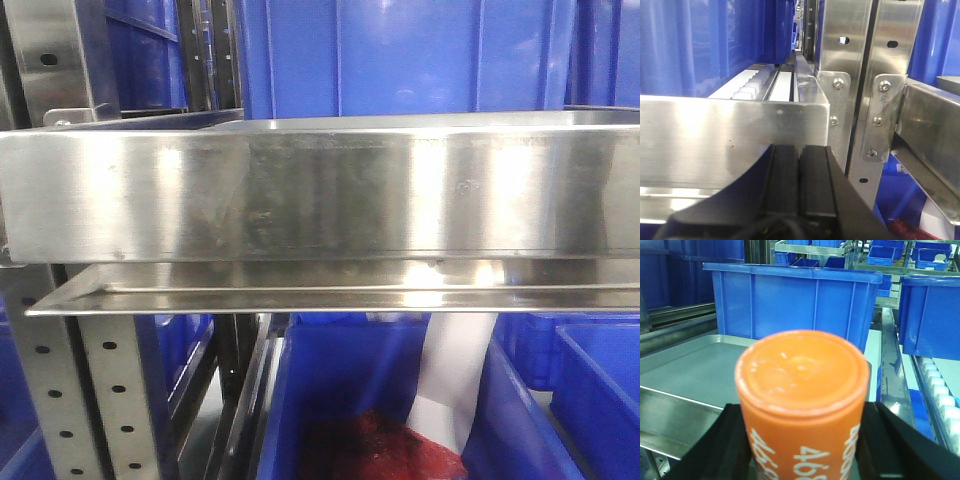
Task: Grab orange capacitor from left shelf to right conveyor
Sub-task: 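Retract the right arm holding the cylinder away from the shelf, then drive the base away from the shelf across the floor, holding the cylinder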
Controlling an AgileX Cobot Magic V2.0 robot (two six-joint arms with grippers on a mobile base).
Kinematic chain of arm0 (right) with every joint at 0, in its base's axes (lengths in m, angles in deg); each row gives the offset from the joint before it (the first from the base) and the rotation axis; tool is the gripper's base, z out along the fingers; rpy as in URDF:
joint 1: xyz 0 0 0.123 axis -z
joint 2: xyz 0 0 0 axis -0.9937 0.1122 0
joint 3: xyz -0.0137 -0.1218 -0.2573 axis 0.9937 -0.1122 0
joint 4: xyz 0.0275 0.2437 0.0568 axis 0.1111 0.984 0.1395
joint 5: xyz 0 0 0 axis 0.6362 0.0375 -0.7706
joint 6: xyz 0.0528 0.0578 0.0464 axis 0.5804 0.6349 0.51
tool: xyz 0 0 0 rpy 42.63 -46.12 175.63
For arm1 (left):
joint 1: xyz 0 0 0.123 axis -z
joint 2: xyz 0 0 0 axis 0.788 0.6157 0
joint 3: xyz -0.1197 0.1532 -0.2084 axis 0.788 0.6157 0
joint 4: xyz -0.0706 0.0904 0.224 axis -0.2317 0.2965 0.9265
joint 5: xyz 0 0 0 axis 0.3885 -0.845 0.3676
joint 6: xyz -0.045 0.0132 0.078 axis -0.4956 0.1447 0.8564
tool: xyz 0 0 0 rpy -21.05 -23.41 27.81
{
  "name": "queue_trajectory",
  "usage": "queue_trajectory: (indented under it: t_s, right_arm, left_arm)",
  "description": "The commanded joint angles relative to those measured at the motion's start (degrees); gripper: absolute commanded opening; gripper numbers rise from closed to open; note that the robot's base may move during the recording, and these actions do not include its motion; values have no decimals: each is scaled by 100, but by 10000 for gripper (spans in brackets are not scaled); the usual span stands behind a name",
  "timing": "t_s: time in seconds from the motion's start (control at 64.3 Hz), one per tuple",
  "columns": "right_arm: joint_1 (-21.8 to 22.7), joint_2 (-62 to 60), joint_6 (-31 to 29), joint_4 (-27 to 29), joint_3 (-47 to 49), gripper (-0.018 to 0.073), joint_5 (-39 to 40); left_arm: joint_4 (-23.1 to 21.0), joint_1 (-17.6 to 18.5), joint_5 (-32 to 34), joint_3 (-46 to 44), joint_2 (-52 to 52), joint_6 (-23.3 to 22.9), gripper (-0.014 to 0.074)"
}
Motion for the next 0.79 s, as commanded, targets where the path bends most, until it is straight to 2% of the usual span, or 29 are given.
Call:
queue_trajectory:
  t_s: [0.0, 0.778]
  right_arm:
    - [25, 62, -16, -83, 144, 74, 517]
    - [25, 62, -16, -83, 144, 74, 517]
  left_arm:
    - [-20, -9, 479, -29, -55, -9, -127]
    - [-20, -9, 479, -29, -55, -9, -127]
